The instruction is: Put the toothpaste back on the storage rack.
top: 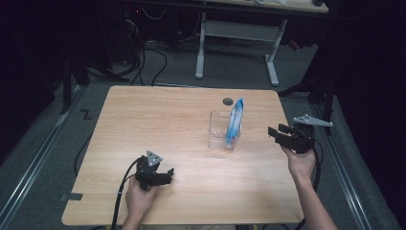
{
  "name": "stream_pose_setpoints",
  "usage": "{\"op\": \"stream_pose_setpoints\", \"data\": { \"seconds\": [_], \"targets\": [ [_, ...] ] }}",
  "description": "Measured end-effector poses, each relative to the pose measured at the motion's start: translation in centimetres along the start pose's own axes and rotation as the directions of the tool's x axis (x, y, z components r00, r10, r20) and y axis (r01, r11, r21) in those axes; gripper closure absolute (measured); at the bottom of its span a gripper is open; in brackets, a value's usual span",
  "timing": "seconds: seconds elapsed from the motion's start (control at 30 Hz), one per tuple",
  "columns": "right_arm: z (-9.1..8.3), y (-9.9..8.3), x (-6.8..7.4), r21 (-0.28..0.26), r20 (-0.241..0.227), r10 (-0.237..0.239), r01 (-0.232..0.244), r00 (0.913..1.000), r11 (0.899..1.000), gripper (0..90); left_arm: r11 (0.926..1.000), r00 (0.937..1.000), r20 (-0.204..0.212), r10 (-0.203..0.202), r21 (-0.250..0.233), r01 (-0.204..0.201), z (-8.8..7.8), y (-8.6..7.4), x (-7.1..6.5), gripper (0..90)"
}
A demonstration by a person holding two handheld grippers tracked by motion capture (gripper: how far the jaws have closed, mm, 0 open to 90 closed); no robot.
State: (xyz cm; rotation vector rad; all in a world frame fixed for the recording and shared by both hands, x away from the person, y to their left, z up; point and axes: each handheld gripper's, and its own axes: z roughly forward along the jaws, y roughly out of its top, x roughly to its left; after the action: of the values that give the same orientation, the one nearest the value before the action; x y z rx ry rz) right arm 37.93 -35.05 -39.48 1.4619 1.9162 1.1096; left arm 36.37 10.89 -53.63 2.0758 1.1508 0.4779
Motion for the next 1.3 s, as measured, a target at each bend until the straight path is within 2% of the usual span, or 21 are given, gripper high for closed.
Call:
{"op": "stream_pose_setpoints", "data": {
  "seconds": [0.9, 1.3],
  "targets": [
    [-1.0, -2.5, -0.1, -0.011, -0.01, 0.014, -0.014, 0.9999, 1.0, 49.2, 1.0, 1.0, 0.0, 0.0, 0.0, 0.0, 0.0, 0.0, 0.0, 16.7],
    [-0.7, -3.8, 0.3, 0.01, -0.015, 0.007, -0.006, 0.9999, 1.0, 49.1, 1.0, 1.0, 0.0, 0.0, 0.0, 0.0, 0.0, 0.0, 0.0, 16.8]
  ]
}}
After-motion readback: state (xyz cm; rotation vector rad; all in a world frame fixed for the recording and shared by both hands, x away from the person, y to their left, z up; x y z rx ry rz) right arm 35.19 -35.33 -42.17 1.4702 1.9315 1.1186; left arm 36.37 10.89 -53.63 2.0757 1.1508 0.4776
